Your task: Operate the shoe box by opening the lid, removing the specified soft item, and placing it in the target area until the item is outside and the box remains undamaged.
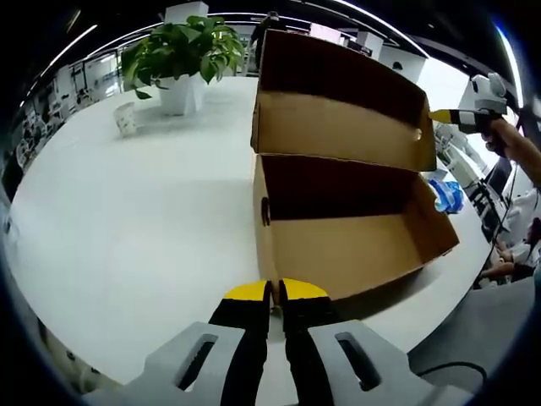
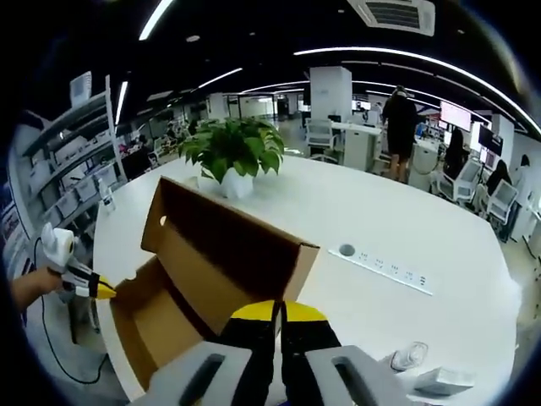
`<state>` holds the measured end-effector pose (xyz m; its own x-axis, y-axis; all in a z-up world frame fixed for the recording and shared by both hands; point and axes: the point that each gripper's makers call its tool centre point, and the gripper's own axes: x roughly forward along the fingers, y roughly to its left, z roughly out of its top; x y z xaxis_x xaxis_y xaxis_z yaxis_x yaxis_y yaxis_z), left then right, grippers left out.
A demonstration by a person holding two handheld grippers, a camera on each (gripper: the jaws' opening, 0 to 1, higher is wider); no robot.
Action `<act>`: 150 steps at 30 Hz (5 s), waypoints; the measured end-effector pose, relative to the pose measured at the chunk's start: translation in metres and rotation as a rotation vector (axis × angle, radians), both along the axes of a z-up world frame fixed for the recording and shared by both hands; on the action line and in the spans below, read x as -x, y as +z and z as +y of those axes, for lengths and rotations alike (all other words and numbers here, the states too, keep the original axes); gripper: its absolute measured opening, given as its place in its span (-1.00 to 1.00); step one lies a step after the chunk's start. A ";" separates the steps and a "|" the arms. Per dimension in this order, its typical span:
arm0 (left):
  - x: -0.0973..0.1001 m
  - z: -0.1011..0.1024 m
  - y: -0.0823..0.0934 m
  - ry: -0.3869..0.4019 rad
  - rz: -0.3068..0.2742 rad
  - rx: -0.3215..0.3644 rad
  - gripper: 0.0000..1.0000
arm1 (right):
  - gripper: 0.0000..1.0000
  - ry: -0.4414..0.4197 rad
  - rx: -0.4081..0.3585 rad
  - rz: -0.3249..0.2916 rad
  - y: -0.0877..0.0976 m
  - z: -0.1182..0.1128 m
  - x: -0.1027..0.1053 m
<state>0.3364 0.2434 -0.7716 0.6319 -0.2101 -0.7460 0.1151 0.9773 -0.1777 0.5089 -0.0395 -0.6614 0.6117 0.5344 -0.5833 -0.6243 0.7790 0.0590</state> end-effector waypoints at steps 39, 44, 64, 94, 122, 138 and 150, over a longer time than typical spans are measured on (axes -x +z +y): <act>0.001 -0.001 0.001 -0.032 -0.010 -0.017 -0.94 | -1.00 -0.024 -0.074 -0.094 0.006 -0.005 0.055; 0.000 -0.001 0.001 -0.041 -0.010 -0.026 -0.94 | -1.00 -0.032 -0.088 -0.095 0.003 -0.005 0.065; 0.001 -0.001 0.003 -0.093 -0.029 -0.061 -0.88 | -1.00 -0.083 -0.124 -0.106 -0.014 -0.006 0.105; -0.001 -0.010 0.038 -0.191 -0.211 -0.055 -0.45 | -0.93 0.023 -0.076 -0.039 -0.069 -0.002 0.152; 0.021 -0.022 0.006 -0.325 -0.167 -0.087 -0.21 | -0.56 0.254 0.055 -0.059 -0.107 0.010 0.182; 0.021 -0.024 -0.011 -0.329 -0.127 -0.089 -0.16 | -0.57 0.221 0.064 0.002 -0.126 0.014 0.182; 0.021 -0.022 -0.016 -0.337 -0.106 -0.093 -0.25 | -0.55 0.201 0.048 0.054 -0.130 0.010 0.183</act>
<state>0.3149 0.2218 -0.7874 0.6140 -0.3539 -0.7055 0.4463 0.8929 -0.0595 0.3260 -0.0294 -0.7914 0.4628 0.6133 -0.6400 -0.7644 0.6417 0.0622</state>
